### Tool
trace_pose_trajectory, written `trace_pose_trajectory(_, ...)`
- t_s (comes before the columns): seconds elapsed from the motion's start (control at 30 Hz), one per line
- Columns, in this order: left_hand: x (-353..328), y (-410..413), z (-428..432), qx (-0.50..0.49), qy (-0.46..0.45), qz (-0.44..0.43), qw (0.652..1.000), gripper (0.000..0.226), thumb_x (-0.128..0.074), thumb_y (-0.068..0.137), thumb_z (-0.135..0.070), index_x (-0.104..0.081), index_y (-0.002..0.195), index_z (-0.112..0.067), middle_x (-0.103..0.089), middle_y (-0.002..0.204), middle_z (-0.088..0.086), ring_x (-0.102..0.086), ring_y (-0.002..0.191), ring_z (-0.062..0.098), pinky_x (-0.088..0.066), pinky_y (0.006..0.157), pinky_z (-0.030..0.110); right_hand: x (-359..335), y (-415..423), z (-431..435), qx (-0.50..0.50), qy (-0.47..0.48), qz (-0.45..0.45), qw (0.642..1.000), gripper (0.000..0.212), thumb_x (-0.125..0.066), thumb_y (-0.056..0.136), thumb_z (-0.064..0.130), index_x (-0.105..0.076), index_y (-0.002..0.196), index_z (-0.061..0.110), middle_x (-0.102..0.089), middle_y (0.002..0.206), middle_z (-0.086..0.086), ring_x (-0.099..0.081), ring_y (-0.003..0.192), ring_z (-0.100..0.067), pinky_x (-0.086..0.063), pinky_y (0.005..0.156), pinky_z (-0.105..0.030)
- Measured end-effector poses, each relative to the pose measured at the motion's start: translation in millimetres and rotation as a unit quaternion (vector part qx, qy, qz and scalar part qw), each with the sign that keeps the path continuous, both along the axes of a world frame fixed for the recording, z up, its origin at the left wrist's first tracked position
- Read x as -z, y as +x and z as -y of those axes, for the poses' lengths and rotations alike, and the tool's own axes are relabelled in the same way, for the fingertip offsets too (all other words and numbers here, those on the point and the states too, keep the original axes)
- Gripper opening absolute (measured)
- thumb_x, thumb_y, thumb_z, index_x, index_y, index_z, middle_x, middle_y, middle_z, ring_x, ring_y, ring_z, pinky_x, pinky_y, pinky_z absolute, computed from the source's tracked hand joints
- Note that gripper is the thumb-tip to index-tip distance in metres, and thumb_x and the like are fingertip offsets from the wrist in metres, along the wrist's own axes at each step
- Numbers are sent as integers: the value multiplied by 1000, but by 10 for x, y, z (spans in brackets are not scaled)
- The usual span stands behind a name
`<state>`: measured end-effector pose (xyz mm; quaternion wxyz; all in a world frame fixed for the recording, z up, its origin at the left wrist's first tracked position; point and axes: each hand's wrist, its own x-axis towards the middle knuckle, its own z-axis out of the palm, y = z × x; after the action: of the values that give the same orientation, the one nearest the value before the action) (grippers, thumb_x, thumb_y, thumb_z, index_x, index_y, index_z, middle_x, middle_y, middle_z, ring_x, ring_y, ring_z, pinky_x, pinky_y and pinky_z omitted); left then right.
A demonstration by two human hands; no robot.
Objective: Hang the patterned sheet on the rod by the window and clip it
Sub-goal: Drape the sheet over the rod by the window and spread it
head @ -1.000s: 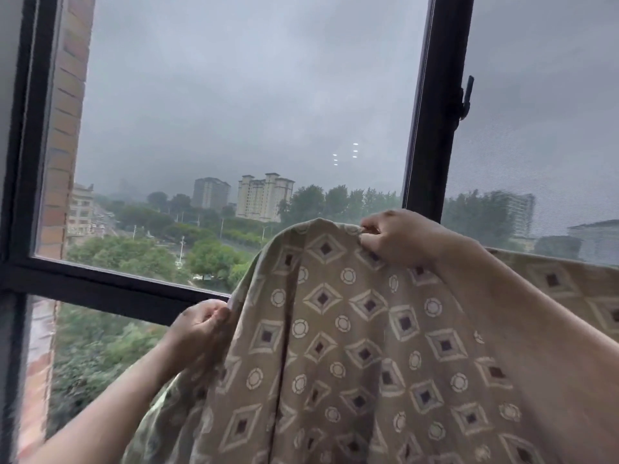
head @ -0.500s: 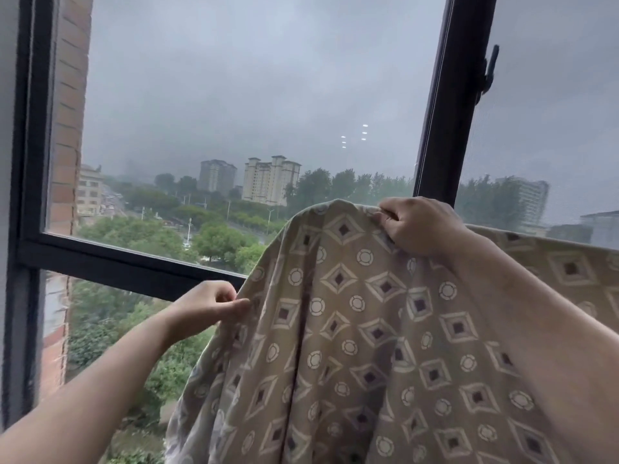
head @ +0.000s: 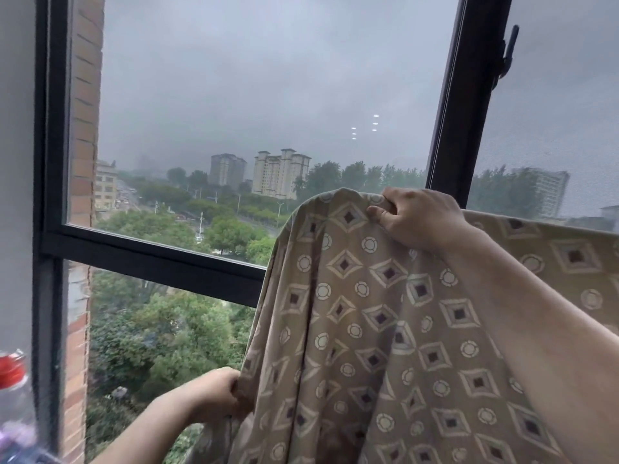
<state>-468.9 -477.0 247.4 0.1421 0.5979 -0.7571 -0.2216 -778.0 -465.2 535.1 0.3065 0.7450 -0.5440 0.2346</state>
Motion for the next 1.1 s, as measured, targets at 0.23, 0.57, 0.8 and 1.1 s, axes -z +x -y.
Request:
trace_pose_trajectory(0.23, -401, 197, -124, -129, -200, 40, 970, 6, -49, 88, -18, -51, 92, -22, -67, 111, 9, -61, 107, 29, -44, 79, 32, 86, 94, 79, -13, -25, 2, 1000, 41, -45, 91, 59, -56, 111, 26, -63, 111, -4, -58, 102, -27, -41, 90, -41)
trace_pose_trajectory(0.57, -33, 782, -479, -143, -4, 137, 980, 53, -64, 68, -58, -49, 110, -30, -62, 119, -9, -62, 105, 12, -48, 84, 22, 104, 136, 80, -12, -27, 14, 999, 42, -48, 89, 60, -57, 107, 23, -65, 110, -7, -59, 103, -29, -40, 90, -40)
trace_pose_trajectory(0.8, -912, 292, -259, -80, -90, 25, 992, 49, -78, 73, -40, -51, 112, -28, -59, 92, -13, -60, 81, 8, -45, 72, 23, 103, 125, 42, -11, -26, 16, 999, 42, -45, 90, 60, -55, 109, 24, -65, 109, -6, -59, 101, -28, -41, 89, -40)
trace_pose_trajectory(1.1, -1698, -345, 164, 61, -75, -342, 935, 44, -71, 82, -43, -63, 108, -9, -72, 108, 15, -71, 94, 26, -58, 83, 40, -17, 164, -45, -32, 21, 44, 998, 37, -39, 96, 56, -54, 84, 24, -57, 90, -2, -59, 94, -29, -39, 74, -35)
